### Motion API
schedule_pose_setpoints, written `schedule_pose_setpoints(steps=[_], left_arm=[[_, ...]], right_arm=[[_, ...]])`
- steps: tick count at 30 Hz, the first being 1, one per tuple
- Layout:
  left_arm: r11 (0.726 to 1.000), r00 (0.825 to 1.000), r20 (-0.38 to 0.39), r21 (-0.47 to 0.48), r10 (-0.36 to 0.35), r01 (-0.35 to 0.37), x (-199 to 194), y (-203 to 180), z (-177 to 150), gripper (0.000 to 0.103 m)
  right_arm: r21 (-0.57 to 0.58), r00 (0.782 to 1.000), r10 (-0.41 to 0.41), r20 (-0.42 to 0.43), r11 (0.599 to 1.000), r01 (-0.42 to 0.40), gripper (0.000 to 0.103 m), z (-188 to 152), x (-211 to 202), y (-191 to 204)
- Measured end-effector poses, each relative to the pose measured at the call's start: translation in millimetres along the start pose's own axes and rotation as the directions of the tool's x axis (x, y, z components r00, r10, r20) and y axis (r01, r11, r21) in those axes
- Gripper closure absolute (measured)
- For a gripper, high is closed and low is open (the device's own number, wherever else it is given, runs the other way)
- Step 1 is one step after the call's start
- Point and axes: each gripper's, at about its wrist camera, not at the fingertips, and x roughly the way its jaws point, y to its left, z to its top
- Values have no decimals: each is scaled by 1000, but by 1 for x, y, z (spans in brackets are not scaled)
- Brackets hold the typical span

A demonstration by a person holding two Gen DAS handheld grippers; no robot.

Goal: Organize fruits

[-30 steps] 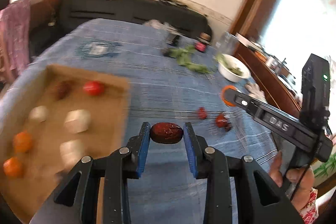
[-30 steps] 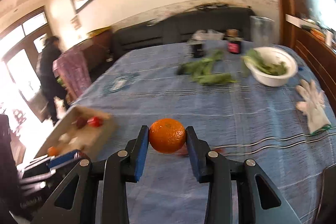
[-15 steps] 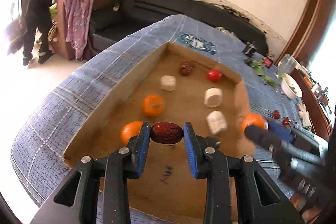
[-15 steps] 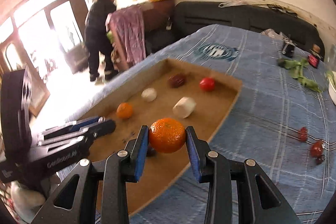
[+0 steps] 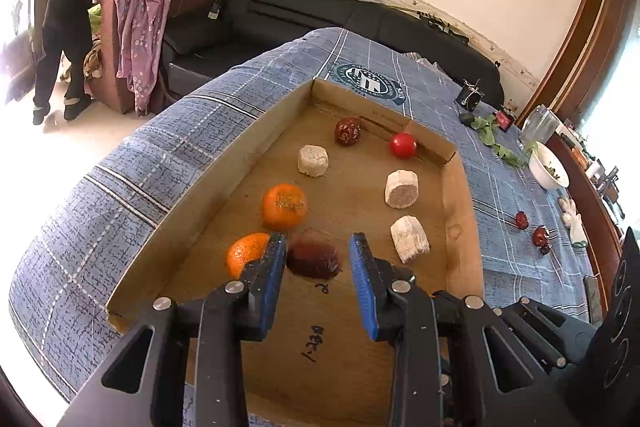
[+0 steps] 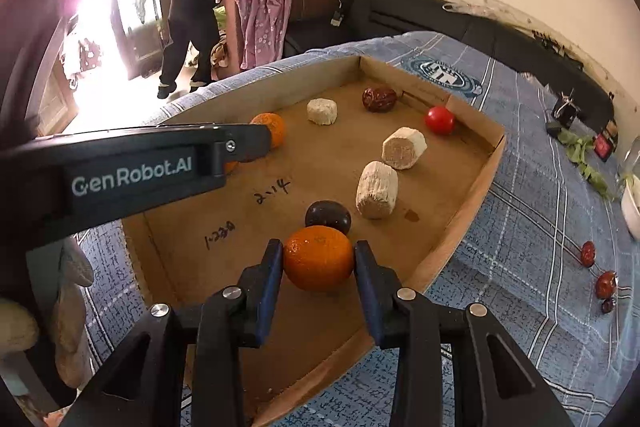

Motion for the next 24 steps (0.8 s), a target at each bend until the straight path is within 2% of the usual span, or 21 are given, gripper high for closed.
schedule_pose_setpoints(steps=[1, 3, 7, 9, 12, 16, 17, 19, 24], left_arm=[[1000, 1000, 2, -5, -5, 5, -2, 1, 0, 69], [1000, 1000, 13, -20, -13, 13, -8, 2, 0, 65], [1000, 999, 46, -25, -7, 8, -25, 0, 1, 56], [1000, 997, 70, -18, 18, -17, -34, -4, 2, 52], [995, 987, 131, 13, 97, -99, -51, -16, 1, 36], [977, 954, 230, 44, 193, -208, -74, -36, 0, 11], [971, 944, 255, 55, 210, -231, -79, -43, -1, 10], [968, 938, 273, 74, 212, -240, -86, -50, -1, 10], [967, 945, 260, 109, 196, -231, -89, -65, -4, 10]], right_arm=[[0, 1000, 3, 6, 1000, -3, 62, 0, -2, 1], [1, 1000, 2, 28, 1000, -2, 52, 0, -8, 1], [18, 996, -4, 93, 1000, 3, 44, -3, -29, 0], [44, 991, -29, 128, 999, 23, 32, -6, -40, -4], [121, 984, -48, 174, 992, 27, 28, -14, -58, -16], [241, 976, -69, 206, 970, 18, 26, -27, -77, -37], [261, 975, -77, 208, 965, 20, 25, -29, -79, -42], [297, 973, -101, 207, 954, 36, 24, -33, -85, -51], [376, 972, -121, 203, 926, 36, 21, -45, -92, -71]])
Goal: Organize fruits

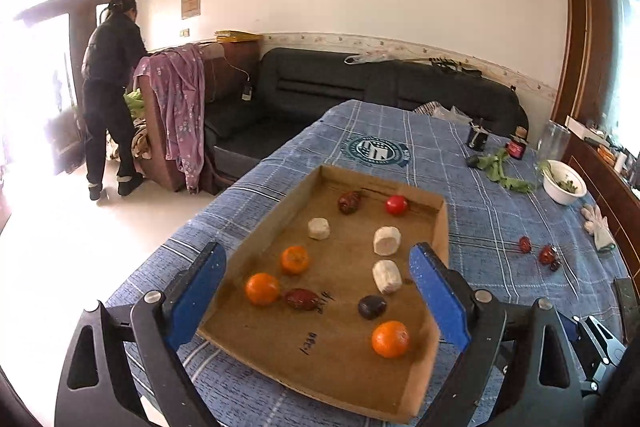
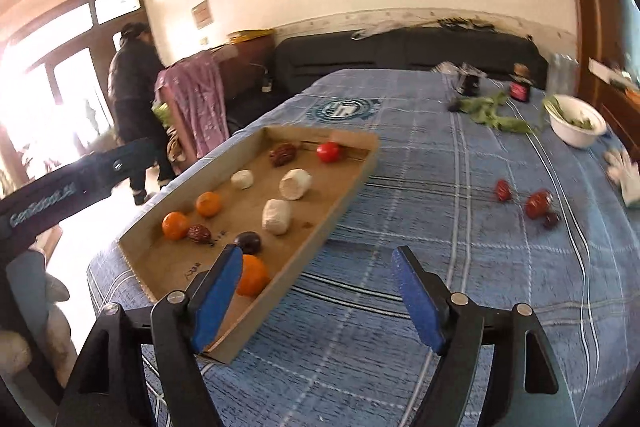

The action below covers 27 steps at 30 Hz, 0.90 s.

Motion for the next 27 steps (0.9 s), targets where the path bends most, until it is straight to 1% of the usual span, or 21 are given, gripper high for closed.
schedule_pose_setpoints(steps=[5, 11, 23, 27], left_arm=[[1000, 1000, -24, 20, 2, -1, 0, -9, -2, 10], [1000, 999, -30, 27, -13, 14, -2, -14, -4, 10], [999, 998, -57, 37, -3, 6, 0, -15, -10, 10], [999, 997, -70, 41, 11, -9, 3, -15, -13, 10]], right_arm=[[23, 1000, -5, -11, 1000, 5, 21, -6, -3, -8], [22, 1000, -8, -11, 1000, 8, 20, -10, -7, -9], [9, 1000, -15, -26, 1000, 15, 19, -17, -5, -6], [8, 999, -17, -35, 1000, 18, 19, -18, -4, -6]])
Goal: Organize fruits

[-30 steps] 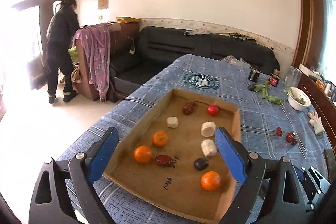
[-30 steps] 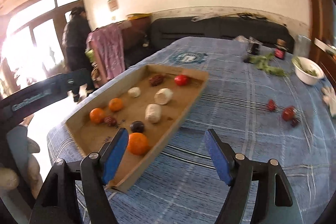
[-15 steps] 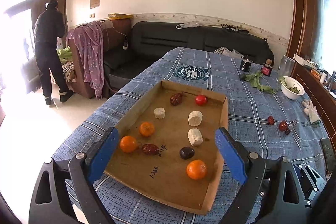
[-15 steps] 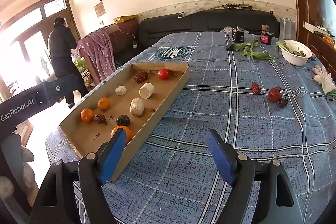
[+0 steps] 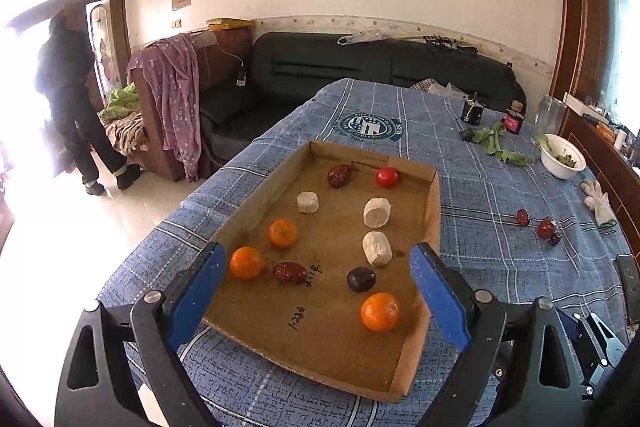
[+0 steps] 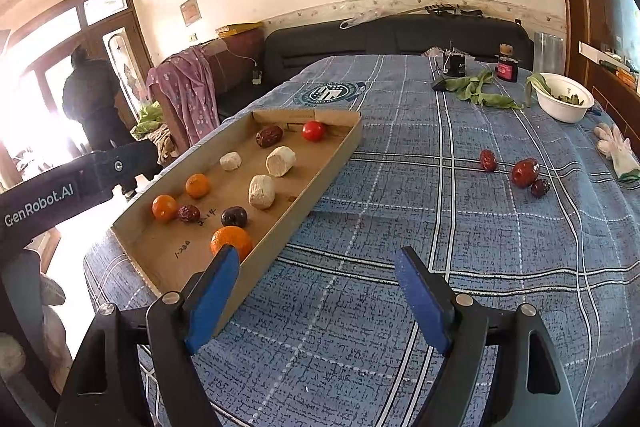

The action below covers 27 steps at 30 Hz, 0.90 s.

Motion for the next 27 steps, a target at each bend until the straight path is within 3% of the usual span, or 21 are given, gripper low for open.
schedule_pose_setpoints(steps=[21, 27], left_arm=[[999, 999, -49, 55, -2, 4, 18, -19, -4, 10], [993, 997, -61, 106, -52, 58, 16, -35, 10, 10]], right_arm=[[38, 1000, -12, -26, 999, 13, 18, -4, 4, -24], [29, 995, -96, -4, 995, 96, 17, 5, -21, -63]])
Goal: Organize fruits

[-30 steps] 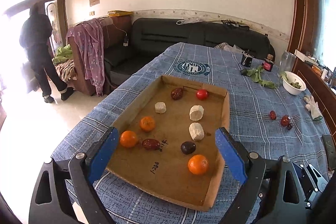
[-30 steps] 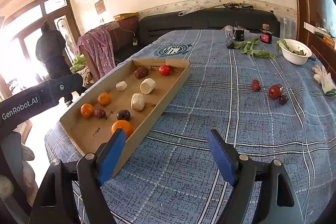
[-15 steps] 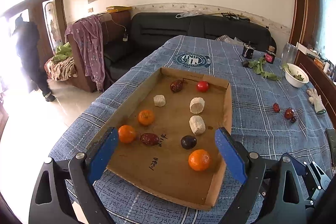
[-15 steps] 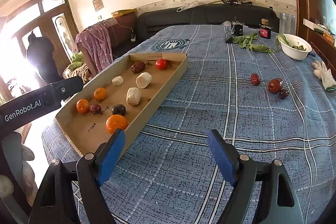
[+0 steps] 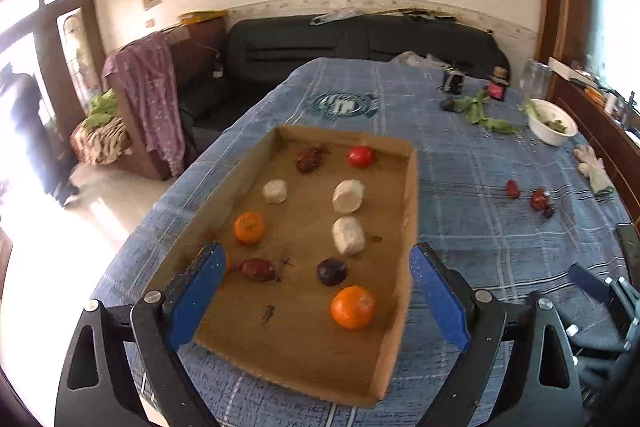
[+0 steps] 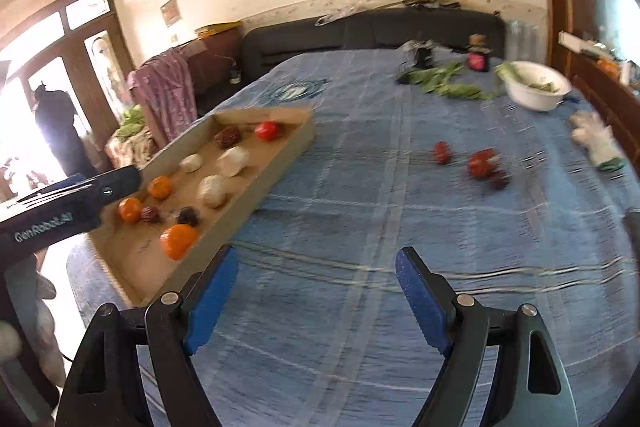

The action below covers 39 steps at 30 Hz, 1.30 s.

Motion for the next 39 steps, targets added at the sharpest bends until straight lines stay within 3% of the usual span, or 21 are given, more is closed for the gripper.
schedule_pose_setpoints(steps=[6, 11, 13, 15, 21, 23, 26, 30, 34, 36, 39], left_arm=[[990, 990, 11, 14, -144, 144, 3, -23, 32, 10], [961, 960, -58, 16, -274, 276, 33, -62, 45, 10], [947, 943, -94, 13, -319, 321, 50, -81, 51, 10], [940, 933, -120, 12, -338, 342, 69, -100, 58, 10], [898, 876, -201, -60, -438, 436, 124, -135, 70, 12], [898, 873, -216, -64, -438, 435, 136, -143, 70, 20], [883, 848, -254, -67, -465, 464, 153, -156, 67, 34], [879, 841, -273, -41, -467, 475, 169, -175, 66, 37], [870, 821, -309, -46, -481, 492, 189, -194, 68, 45], [870, 817, -324, -38, -477, 492, 196, -201, 67, 49], [864, 806, -346, -29, -481, 503, 202, -211, 64, 56]], right_arm=[[55, 986, -167, -18, 984, 168, 14, 25, -13, -81], [142, 980, -193, -54, 970, 199, 14, 45, 9, -134], [175, 985, -159, -65, 970, 168, 22, 52, 26, -146], [214, 986, -131, -100, 965, 150, 40, 58, 47, -158], [248, 991, -69, -119, 964, 97, 42, 69, 90, -163], [248, 991, -64, -117, 964, 92, 42, 71, 96, -162], [236, 993, -52, -103, 969, 75, 42, 71, 101, -160], [201, 990, -61, -125, 976, 86, 42, 74, 116, -155], [154, 987, -86, -133, 982, 107, 42, 73, 125, -149], [139, 988, -80, -132, 985, 98, 55, 72, 126, -146], [137, 990, -79, -114, 986, 95, 55, 71, 120, -147]])
